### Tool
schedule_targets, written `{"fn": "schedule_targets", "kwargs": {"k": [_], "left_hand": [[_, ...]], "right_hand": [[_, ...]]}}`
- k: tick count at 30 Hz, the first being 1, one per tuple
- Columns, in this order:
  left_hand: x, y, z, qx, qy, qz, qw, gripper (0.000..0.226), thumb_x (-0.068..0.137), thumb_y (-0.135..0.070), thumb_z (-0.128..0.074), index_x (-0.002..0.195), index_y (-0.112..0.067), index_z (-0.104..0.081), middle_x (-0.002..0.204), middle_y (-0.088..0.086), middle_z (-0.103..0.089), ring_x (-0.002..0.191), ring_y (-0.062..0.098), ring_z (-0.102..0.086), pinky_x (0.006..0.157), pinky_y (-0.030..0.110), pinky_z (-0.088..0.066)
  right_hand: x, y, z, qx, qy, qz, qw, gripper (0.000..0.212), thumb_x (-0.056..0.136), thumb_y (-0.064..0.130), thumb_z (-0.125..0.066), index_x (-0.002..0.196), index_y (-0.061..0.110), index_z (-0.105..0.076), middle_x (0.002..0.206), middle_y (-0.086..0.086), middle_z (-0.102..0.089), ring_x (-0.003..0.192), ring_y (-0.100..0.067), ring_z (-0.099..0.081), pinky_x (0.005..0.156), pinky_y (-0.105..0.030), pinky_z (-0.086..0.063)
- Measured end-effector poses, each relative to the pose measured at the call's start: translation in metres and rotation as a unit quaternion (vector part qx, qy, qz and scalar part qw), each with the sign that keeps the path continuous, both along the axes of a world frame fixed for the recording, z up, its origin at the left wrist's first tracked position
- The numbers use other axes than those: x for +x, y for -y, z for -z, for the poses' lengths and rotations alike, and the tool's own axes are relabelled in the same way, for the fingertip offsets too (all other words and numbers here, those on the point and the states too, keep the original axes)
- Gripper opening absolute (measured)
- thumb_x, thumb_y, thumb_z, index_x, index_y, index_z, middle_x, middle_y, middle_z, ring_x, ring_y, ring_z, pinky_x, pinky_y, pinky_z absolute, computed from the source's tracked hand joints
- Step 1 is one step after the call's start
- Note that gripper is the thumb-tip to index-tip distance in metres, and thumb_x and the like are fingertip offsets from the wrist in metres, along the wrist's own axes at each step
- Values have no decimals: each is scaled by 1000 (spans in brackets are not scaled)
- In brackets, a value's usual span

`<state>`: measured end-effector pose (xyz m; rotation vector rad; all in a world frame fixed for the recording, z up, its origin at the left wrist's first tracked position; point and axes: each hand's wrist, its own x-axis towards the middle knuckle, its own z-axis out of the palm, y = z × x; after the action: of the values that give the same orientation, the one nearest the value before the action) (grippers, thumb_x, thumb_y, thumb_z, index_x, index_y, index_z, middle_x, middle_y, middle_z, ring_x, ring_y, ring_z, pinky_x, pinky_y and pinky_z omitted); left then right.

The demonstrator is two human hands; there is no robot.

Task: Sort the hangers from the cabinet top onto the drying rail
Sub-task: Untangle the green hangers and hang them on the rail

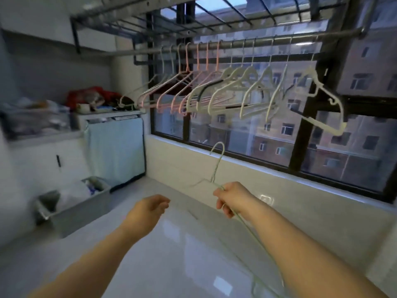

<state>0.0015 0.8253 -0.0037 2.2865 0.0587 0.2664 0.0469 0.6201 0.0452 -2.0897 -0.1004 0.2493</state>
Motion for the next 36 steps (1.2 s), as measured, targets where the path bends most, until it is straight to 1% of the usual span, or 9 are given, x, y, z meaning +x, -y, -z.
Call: {"fn": "schedule_targets", "kwargs": {"k": [5, 8, 13, 18, 21, 23, 25, 28, 36], "left_hand": [[35, -79, -22, 53, 67, -83, 993, 44, 91, -11, -49, 134, -12, -40, 139, 11, -45, 127, 25, -43, 103, 28, -31], [76, -125, -46, 131, 84, -97, 983, 54, 90, -13, -51, 140, -17, -30, 146, 7, -35, 132, 25, -37, 104, 28, -28], [145, -192, -87, 157, 112, -109, 975, 36, 92, -19, -49, 128, -21, -49, 136, 1, -50, 123, 21, -47, 95, 25, -35], [198, -248, -118, 217, 167, -106, 956, 41, 91, -20, -52, 131, -19, -45, 138, 3, -46, 123, 23, -47, 99, 32, -36], [222, -278, -127, 209, 185, -110, 954, 29, 90, -22, -52, 118, -17, -59, 125, 4, -59, 110, 22, -56, 91, 31, -42], [239, -297, -132, 183, 184, -113, 959, 23, 90, -24, -53, 107, -16, -66, 113, 5, -66, 97, 22, -60, 79, 27, -43], [258, -318, -140, 120, 199, -113, 966, 24, 88, -24, -55, 105, -12, -68, 113, 6, -67, 100, 23, -59, 79, 26, -39], [292, -339, -155, 35, 231, -95, 968, 26, 88, -20, -57, 108, -6, -67, 117, 10, -64, 110, 26, -57, 86, 26, -36], [411, -372, -194, 46, 271, 43, 961, 27, 92, -16, -50, 113, -6, -63, 111, 15, -65, 104, 28, -59, 80, 27, -40]], "right_hand": [[19, -80, -21, -44, 59, -139, 988, 35, 97, 19, -41, 64, 11, -50, 54, -2, -48, 35, -6, -39, 31, -13, -30], [41, -126, -42, -46, 88, -193, 976, 33, 96, 23, -42, 99, -4, -61, 53, 1, -49, 27, 0, -37, 31, -10, -30], [92, -189, -82, -7, 131, -216, 968, 35, 96, 23, -43, 109, -6, -58, 51, 2, -48, 31, -2, -38, 32, -9, -29], [141, -242, -111, 0, 152, -229, 962, 38, 96, 24, -44, 112, -8, -55, 49, 3, -48, 32, -4, -37, 33, -9, -30], [163, -271, -122, 9, 146, -237, 960, 34, 95, 23, -45, 111, -4, -57, 48, 3, -49, 31, -3, -37, 34, -11, -30], [175, -290, -128, 12, 146, -232, 962, 29, 96, 22, -44, 103, -2, -58, 45, 4, -50, 29, -2, -37, 33, -10, -29], [186, -311, -136, 39, 154, -217, 963, 21, 97, 18, -41, 93, 6, -57, 35, 5, -50, 24, -2, -35, 31, -8, -26], [208, -344, -155, 90, 193, -170, 962, 28, 97, 9, -35, 124, 6, -45, 28, 5, -49, 19, -3, -35, 26, -7, -25], [274, -401, -199, 35, 234, -30, 971, 23, 98, 10, -33, 118, 9, -44, 27, 4, -50, 19, -4, -41, 25, -9, -31]]}}
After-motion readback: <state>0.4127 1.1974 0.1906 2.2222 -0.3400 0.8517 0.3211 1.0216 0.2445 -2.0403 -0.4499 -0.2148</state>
